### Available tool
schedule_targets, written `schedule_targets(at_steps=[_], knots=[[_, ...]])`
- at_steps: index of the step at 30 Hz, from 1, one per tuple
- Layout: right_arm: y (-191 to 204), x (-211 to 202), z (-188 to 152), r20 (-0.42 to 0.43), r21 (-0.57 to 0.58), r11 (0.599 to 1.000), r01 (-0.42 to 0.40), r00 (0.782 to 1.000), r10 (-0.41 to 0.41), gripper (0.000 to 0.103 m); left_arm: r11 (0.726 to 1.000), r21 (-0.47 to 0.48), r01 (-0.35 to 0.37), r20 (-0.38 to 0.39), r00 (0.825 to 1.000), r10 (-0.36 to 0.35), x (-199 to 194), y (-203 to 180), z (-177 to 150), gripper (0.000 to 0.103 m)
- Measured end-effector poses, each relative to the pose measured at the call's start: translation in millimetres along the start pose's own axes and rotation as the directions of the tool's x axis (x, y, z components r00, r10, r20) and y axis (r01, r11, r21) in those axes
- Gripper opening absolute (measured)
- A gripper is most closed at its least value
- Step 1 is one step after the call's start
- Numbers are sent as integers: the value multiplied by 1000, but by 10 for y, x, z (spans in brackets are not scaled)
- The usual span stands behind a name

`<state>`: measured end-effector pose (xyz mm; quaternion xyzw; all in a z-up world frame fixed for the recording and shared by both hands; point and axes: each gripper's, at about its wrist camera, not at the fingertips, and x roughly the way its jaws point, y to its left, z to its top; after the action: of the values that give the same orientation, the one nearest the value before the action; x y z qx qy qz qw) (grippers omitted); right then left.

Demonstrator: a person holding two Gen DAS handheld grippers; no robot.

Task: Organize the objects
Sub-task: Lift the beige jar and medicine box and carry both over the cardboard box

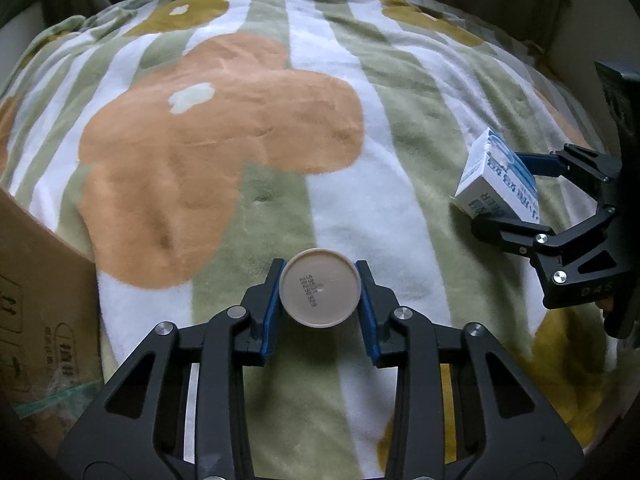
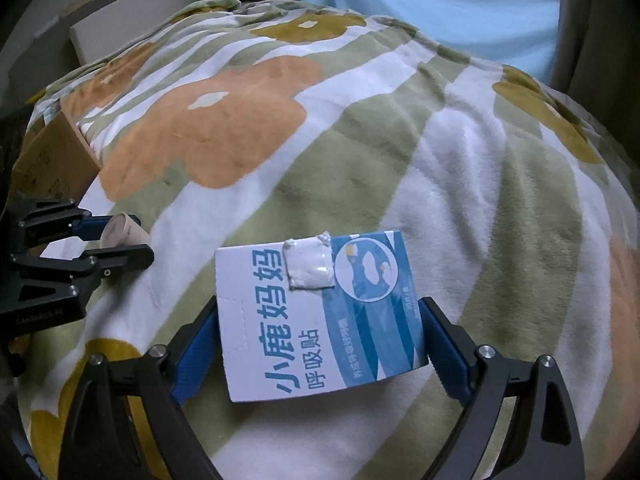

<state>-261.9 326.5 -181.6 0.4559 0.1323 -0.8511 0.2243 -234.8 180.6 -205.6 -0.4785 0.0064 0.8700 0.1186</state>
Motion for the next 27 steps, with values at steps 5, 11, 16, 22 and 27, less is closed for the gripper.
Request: schedule_targets(at_steps=[5,11,16,22,27], knots=[[-8,-96,38,6,41,999,-5,1000,4,91,1000,0,2,1,1000,-2,-79,4,20,30],[94,-223,66,-1,54,999,-3,1000,3,91,1000,3,21,38,999,-21,-346,8,70,30],[276,-445,128,1,63,997,-39,999,39,90,999,1,34,71,997,-34,-615,26,105,30],[562,-809,232,28,37,999,-12,1000,11,90,999,6,42,126,991,-42,-1044,62,159,30],[747,-1065,320,55,40,999,-6,998,4,90,999,5,36,169,985,-37,-1415,181,176,30]])
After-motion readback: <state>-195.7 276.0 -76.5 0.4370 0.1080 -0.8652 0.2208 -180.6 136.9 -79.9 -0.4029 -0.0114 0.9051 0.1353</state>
